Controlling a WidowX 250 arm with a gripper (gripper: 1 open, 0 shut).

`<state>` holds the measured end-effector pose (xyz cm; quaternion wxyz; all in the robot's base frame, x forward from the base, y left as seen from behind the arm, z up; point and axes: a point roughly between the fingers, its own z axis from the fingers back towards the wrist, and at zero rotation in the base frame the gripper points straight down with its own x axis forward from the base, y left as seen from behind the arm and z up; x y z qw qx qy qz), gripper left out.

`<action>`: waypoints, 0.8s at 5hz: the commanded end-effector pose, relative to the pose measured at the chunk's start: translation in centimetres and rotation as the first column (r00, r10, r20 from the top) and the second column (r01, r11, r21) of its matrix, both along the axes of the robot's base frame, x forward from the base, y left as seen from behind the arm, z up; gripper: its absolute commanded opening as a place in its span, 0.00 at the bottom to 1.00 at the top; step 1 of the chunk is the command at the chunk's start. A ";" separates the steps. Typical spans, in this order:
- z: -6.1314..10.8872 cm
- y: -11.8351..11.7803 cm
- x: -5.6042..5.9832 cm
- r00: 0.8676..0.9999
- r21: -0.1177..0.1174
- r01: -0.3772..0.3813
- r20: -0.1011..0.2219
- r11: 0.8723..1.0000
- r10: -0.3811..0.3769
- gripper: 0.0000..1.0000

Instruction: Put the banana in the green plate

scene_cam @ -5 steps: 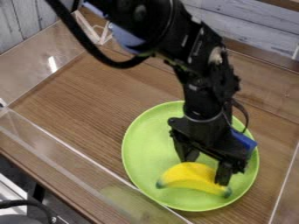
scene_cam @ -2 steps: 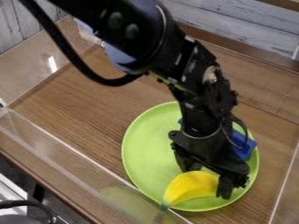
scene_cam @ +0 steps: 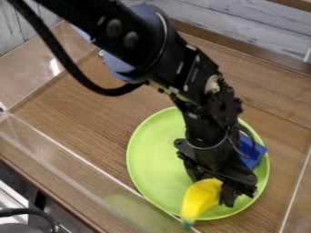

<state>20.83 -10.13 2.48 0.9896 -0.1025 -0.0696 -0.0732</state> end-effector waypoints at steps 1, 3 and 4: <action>1.1 -0.1 0.3 0.999 -0.012 0.013 0.036 1.000 -0.013 0.00; 1.6 0.4 0.7 0.999 -0.008 0.013 0.045 1.000 -0.012 0.00; 1.8 0.6 0.9 0.999 -0.009 0.014 0.052 1.000 -0.014 0.00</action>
